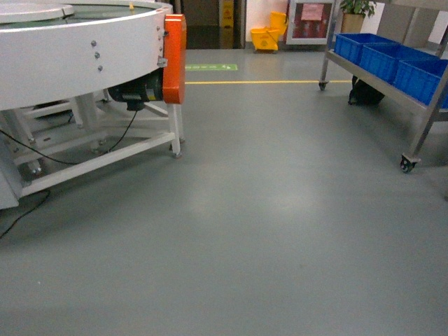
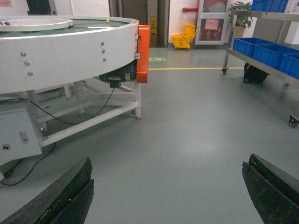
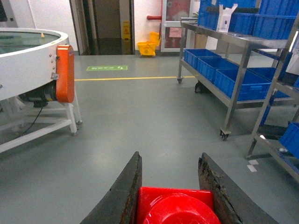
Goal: Pick red block from blue box to shelf
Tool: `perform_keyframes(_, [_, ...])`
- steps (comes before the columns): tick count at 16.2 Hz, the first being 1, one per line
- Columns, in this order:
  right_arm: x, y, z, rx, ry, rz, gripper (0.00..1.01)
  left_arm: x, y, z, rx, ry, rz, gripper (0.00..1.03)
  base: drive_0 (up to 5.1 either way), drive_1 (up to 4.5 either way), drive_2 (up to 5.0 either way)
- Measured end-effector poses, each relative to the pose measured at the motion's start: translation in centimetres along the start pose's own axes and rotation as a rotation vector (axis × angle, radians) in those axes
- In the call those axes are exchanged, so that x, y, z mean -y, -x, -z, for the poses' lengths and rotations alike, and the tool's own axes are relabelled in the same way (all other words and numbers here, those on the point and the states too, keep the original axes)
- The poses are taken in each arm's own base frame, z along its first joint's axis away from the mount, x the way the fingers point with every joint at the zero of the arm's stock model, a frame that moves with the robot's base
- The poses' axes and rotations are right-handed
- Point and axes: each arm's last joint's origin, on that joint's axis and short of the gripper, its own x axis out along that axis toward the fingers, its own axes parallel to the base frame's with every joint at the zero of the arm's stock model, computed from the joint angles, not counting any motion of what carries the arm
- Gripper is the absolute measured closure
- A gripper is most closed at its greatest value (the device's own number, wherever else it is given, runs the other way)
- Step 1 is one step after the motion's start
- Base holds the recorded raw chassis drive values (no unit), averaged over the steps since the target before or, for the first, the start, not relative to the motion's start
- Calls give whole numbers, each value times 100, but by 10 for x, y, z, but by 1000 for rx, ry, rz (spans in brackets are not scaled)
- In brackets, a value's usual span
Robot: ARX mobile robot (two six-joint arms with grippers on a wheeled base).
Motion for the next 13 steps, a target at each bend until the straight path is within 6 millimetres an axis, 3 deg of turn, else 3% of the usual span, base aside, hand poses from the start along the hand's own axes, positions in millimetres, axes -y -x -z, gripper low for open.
perform_keyframes(8, [0, 0, 0, 1, 0, -3, 72, 0, 0, 0, 1, 0, -1, 5, -17, 401, -434])
perform_keyframes(13, [0, 0, 0, 1, 0, -3, 72, 0, 0, 0, 2, 0, -1, 5, -142, -142, -142])
